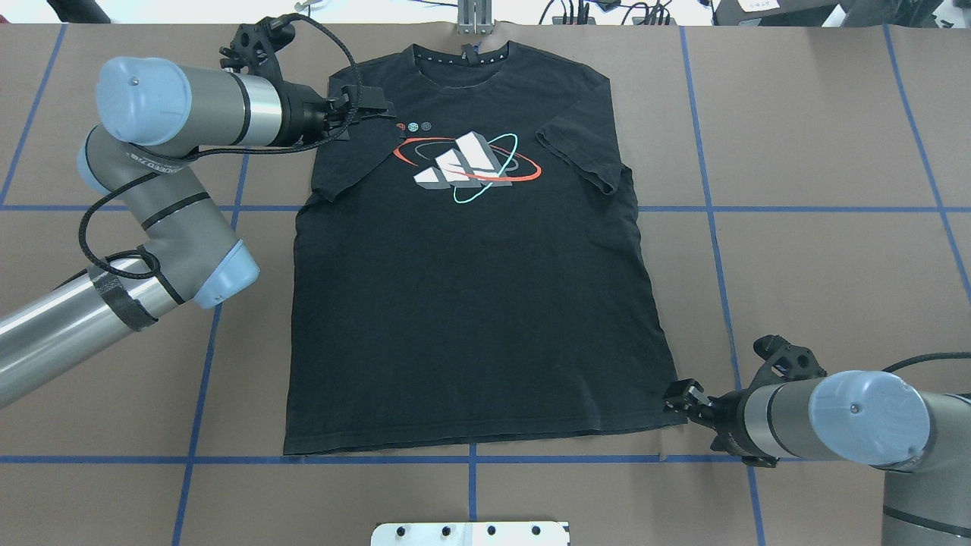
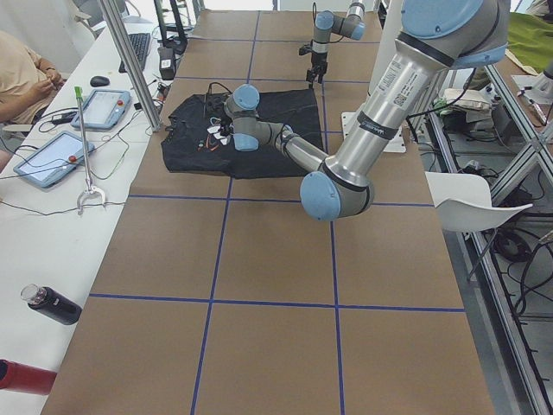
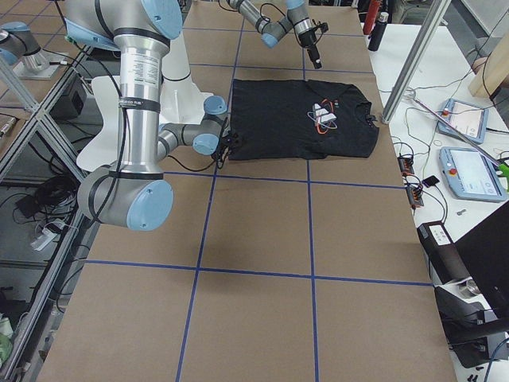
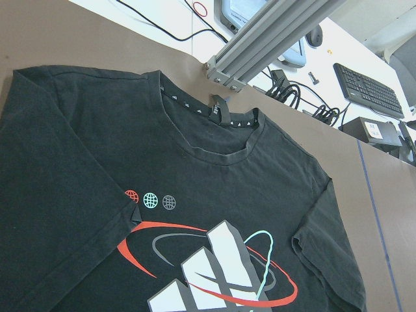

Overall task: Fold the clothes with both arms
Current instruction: 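Move the right gripper to the hem corner nearest the robot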

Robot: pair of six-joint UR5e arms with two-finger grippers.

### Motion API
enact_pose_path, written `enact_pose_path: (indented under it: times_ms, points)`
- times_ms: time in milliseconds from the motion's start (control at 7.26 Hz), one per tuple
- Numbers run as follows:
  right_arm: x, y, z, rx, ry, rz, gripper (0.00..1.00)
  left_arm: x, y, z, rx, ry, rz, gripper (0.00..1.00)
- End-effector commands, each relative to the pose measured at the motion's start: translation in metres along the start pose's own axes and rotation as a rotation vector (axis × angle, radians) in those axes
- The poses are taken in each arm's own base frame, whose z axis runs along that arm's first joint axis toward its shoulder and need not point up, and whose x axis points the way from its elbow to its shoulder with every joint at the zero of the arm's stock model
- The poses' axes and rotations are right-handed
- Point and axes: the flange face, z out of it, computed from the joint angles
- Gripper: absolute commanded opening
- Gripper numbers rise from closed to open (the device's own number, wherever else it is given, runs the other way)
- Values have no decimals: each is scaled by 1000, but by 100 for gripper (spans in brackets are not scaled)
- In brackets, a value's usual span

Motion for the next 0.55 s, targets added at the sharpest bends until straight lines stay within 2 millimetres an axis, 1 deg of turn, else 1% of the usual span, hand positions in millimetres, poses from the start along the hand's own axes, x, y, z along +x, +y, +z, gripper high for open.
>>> enact_pose_path:
  times_ms: [0,275,413]
  points:
    - [5,3,14,37,6,-16,82,-4,0,0,1,-5,-2,100]
    - [2,5,13,34,0,-16,72,-5,0,0,4,-7,-2,100]
    - [3,5,14,36,3,-17,66,-12,1,-1,3,-16,-5,100]
